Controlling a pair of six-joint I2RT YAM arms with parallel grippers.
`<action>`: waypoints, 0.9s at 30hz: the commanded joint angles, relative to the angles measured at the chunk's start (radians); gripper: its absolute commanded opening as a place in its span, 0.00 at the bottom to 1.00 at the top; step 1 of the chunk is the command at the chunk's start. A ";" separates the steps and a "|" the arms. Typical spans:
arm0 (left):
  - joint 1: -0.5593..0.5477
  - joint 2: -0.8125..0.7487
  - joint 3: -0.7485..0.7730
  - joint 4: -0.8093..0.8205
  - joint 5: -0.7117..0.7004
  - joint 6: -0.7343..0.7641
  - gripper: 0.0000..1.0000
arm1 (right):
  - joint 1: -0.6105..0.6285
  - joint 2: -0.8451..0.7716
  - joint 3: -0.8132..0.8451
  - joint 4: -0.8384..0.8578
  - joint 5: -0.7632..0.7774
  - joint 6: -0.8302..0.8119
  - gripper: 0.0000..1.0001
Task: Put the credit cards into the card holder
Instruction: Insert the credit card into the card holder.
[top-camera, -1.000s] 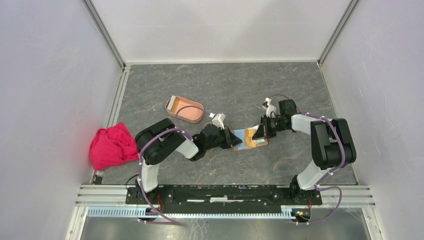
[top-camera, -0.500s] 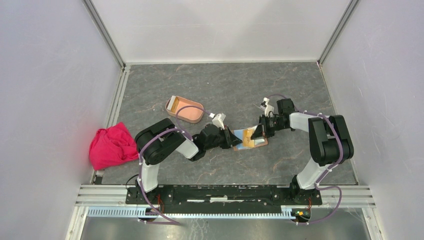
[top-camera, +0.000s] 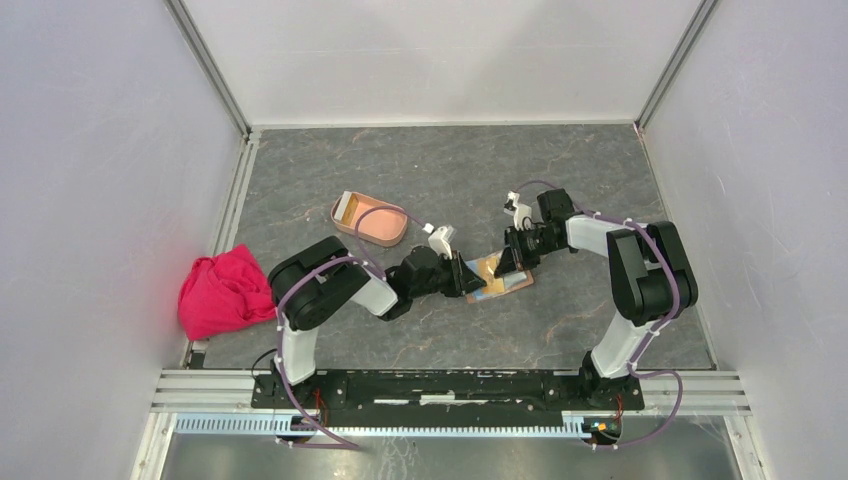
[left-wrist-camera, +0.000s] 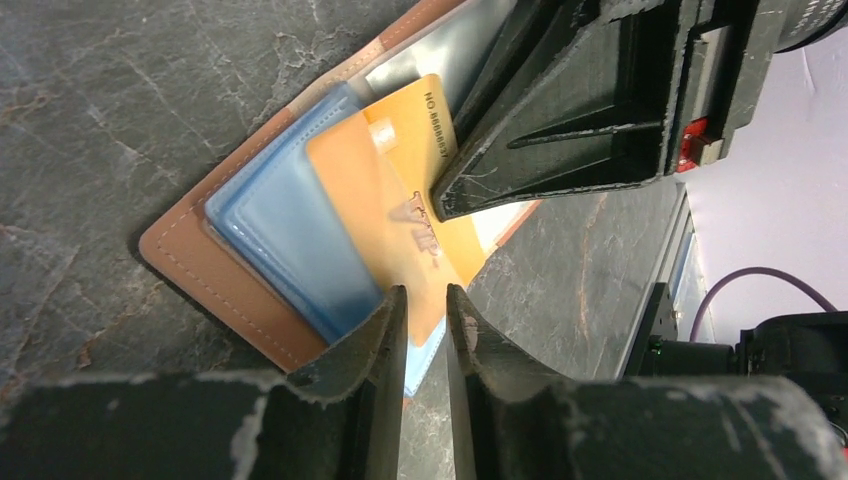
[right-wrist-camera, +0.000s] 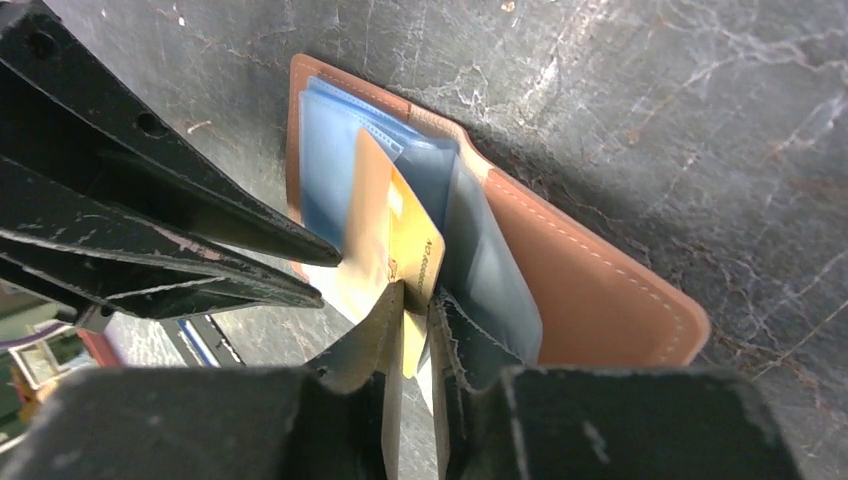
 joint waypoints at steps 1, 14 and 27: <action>0.005 -0.080 0.028 -0.054 0.016 0.092 0.29 | 0.019 0.015 0.030 -0.030 0.108 -0.107 0.20; 0.009 -0.024 0.055 0.032 0.040 0.050 0.24 | 0.042 -0.013 0.065 -0.051 0.143 -0.209 0.38; 0.010 0.031 0.063 -0.006 -0.007 0.063 0.22 | 0.082 -0.040 0.070 -0.085 0.117 -0.405 0.55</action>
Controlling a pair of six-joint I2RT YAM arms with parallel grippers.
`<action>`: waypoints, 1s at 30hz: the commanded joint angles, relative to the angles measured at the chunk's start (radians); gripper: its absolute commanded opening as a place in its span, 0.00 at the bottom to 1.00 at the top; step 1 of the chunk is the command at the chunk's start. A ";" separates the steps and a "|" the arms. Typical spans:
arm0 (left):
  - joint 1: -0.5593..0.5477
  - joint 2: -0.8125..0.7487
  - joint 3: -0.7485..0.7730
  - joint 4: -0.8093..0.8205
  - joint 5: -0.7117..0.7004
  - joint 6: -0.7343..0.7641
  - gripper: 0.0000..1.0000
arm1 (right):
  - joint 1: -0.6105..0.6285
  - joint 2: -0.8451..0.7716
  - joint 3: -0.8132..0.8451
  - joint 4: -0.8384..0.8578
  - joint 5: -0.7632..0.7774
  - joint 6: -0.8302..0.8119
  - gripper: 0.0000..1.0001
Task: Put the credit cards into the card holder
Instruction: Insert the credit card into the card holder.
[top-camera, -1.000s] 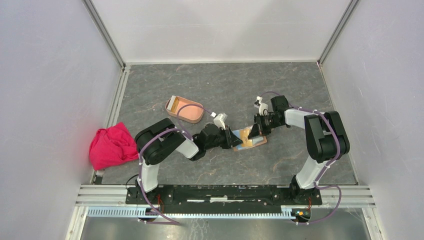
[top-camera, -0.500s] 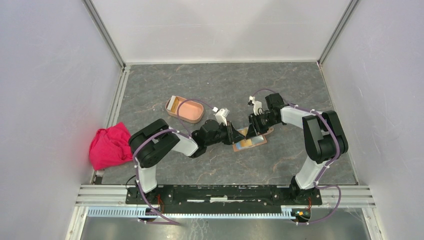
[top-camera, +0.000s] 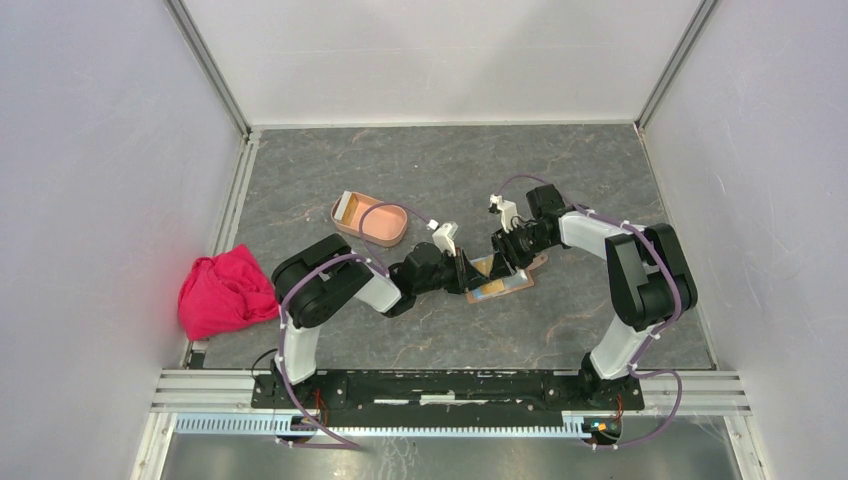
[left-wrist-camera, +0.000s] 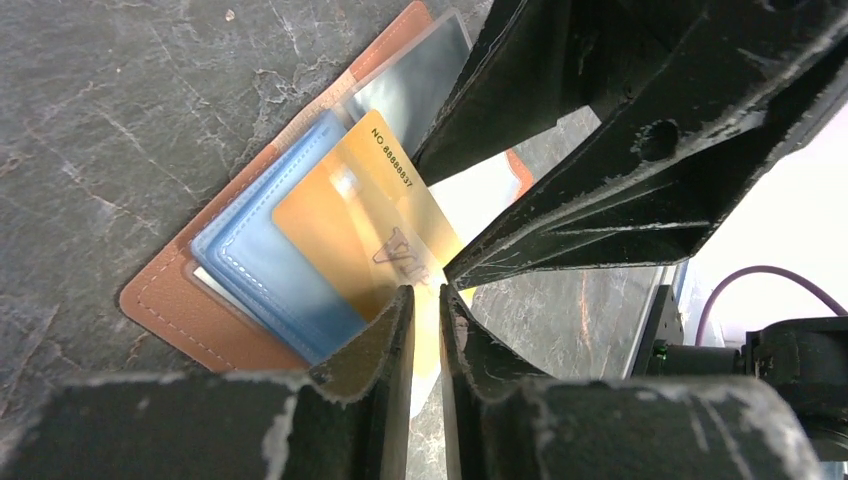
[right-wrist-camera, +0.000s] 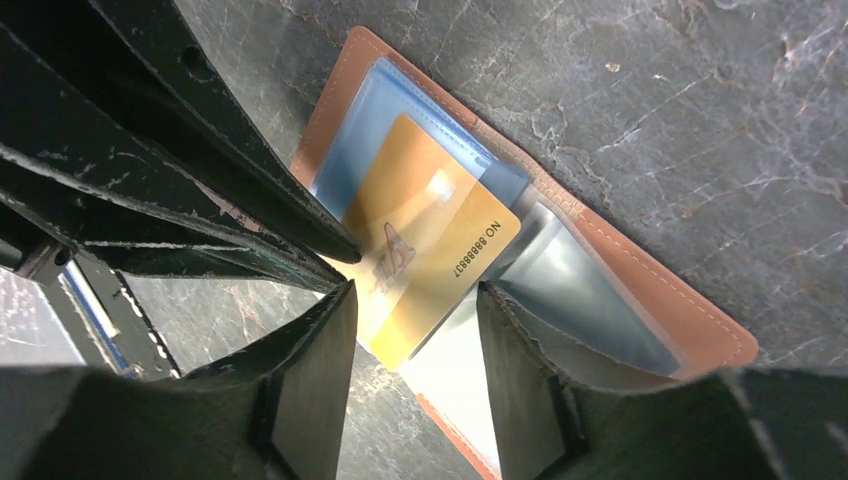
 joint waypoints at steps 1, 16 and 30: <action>0.004 0.010 0.015 0.012 -0.029 0.024 0.22 | 0.020 -0.018 0.009 0.018 0.065 -0.123 0.56; 0.021 -0.103 -0.080 0.083 -0.066 0.035 0.28 | 0.047 -0.021 0.001 0.025 -0.077 -0.157 0.47; 0.024 -0.217 -0.253 0.205 -0.118 -0.049 0.33 | 0.087 -0.073 0.003 0.006 0.041 -0.245 0.59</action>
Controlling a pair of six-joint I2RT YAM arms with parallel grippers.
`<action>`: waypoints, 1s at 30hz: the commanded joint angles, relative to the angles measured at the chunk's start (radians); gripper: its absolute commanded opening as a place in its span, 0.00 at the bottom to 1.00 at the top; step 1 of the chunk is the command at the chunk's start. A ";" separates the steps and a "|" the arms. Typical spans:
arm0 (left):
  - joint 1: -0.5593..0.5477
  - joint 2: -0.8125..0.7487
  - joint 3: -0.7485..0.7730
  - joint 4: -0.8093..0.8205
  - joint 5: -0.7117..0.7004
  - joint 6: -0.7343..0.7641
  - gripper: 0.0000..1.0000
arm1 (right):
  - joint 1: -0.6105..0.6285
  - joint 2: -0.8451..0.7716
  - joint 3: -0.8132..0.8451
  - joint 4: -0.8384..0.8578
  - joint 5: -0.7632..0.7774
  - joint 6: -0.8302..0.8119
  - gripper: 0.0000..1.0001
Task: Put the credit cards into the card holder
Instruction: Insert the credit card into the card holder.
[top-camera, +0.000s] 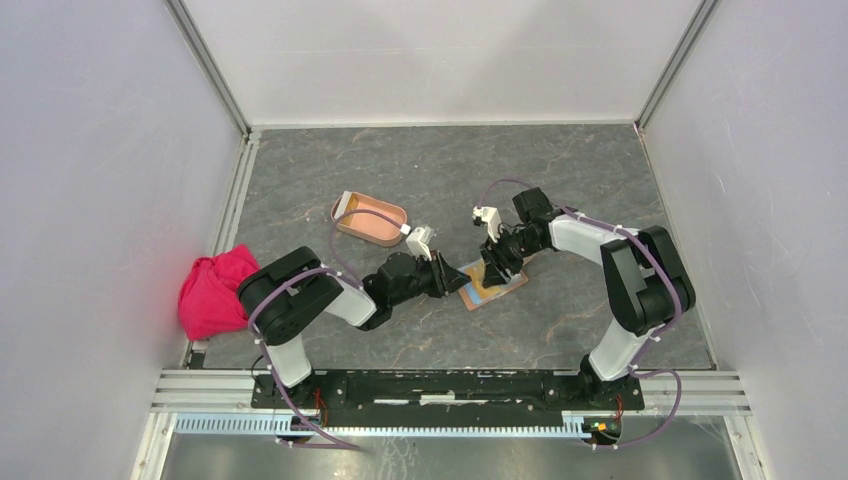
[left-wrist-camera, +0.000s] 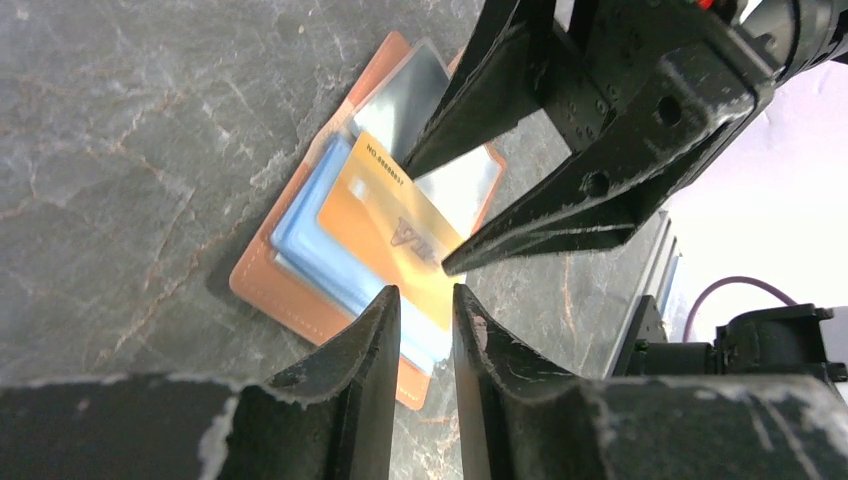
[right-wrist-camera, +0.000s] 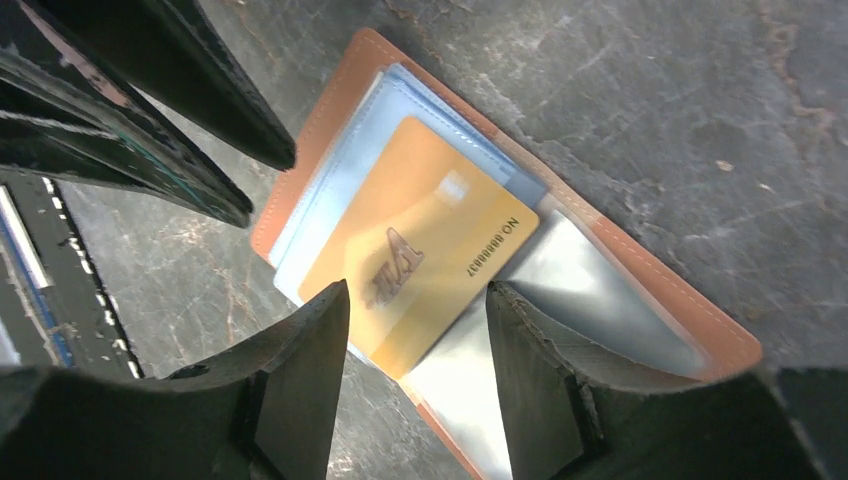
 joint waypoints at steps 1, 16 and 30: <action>0.004 -0.011 -0.048 0.142 -0.026 -0.058 0.33 | 0.002 -0.062 -0.001 0.018 0.084 -0.034 0.60; -0.001 0.013 -0.039 0.087 -0.081 -0.182 0.35 | 0.001 -0.115 -0.017 0.065 0.130 -0.012 0.27; -0.042 0.015 -0.011 -0.052 -0.176 -0.249 0.36 | 0.025 -0.054 -0.030 0.086 0.209 0.031 0.01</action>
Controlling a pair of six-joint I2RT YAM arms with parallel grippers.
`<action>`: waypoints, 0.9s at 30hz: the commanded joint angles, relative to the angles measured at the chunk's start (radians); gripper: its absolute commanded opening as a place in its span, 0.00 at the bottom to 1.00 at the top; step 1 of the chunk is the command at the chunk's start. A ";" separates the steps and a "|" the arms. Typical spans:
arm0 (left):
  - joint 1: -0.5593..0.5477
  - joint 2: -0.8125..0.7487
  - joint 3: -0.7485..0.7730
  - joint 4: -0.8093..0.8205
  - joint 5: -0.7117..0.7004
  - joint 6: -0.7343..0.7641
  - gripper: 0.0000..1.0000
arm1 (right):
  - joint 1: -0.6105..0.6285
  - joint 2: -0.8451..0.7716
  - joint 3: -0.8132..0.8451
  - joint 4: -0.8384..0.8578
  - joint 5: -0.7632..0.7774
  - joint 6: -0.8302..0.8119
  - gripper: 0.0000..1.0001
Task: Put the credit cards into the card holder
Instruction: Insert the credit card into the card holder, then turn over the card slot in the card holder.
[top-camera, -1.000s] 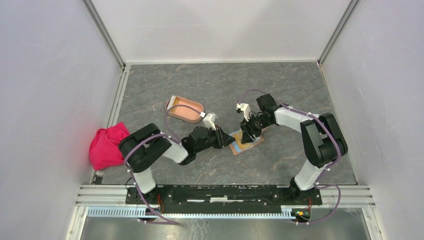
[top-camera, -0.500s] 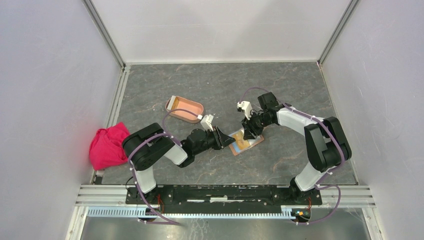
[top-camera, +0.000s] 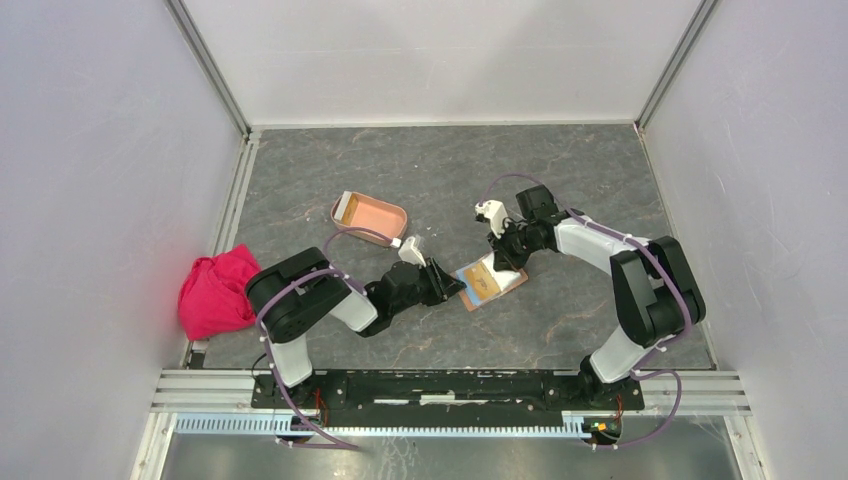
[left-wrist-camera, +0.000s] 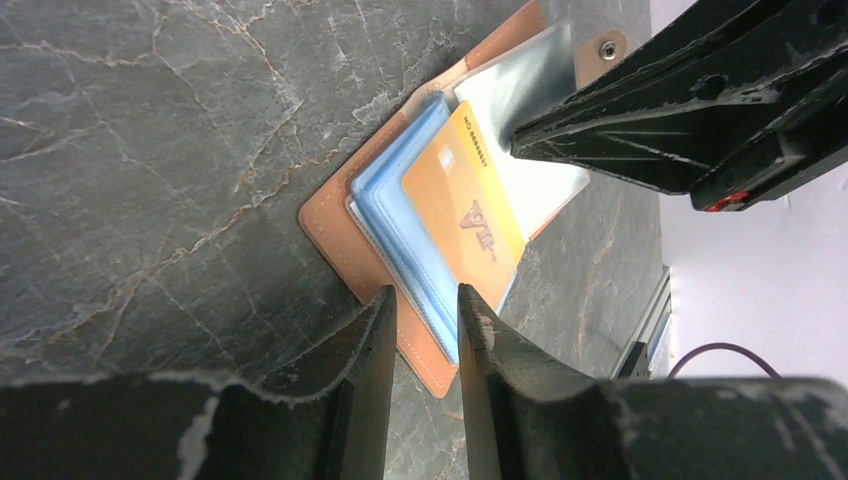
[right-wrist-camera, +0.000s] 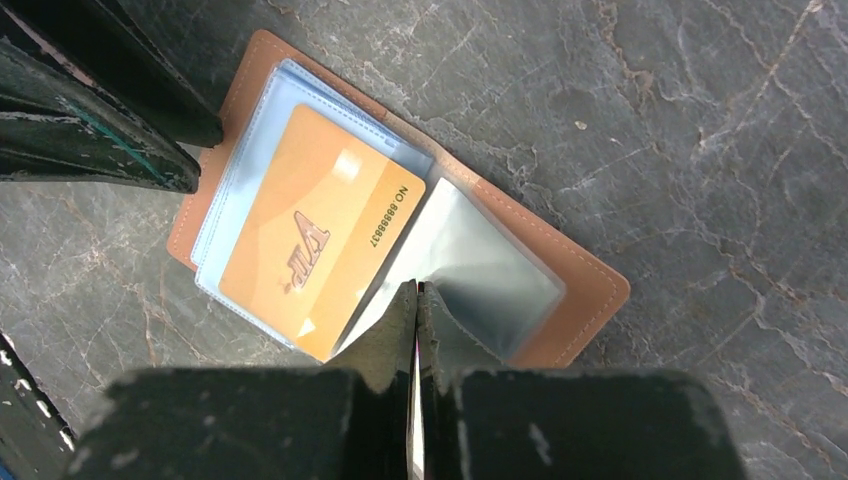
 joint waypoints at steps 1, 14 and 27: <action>-0.009 -0.021 0.037 -0.032 -0.049 -0.040 0.36 | 0.025 0.036 -0.003 0.020 0.015 0.009 0.01; -0.012 -0.003 0.056 -0.026 -0.032 -0.042 0.36 | 0.055 0.045 -0.003 0.001 -0.071 -0.011 0.00; -0.016 -0.039 -0.033 0.109 -0.051 -0.150 0.40 | 0.044 0.002 -0.011 -0.001 -0.056 -0.032 0.08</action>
